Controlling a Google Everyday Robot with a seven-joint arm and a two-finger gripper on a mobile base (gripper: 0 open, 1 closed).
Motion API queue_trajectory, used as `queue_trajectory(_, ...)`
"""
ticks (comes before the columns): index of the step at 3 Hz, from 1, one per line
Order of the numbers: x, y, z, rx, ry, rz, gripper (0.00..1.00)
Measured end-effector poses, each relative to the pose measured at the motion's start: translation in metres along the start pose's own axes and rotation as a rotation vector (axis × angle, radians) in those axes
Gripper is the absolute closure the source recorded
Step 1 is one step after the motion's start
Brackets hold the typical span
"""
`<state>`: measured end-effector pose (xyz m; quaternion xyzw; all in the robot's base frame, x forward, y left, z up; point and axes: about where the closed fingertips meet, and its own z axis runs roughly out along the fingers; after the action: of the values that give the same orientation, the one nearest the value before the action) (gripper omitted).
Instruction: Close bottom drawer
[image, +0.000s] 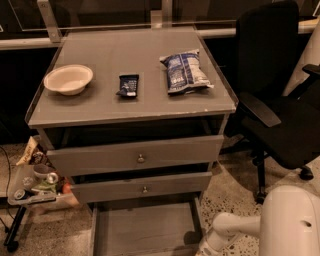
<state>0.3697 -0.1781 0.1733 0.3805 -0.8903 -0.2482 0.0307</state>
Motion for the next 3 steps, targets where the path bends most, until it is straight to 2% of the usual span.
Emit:
queue_trajectory(2,-0.0025,-0.0047,-0.0005,0.005,-0.008,0.008,1.0)
queue_trajectory(3,-0.0061,-0.01,-0.0004,0.006,-0.043,0.033,1.0)
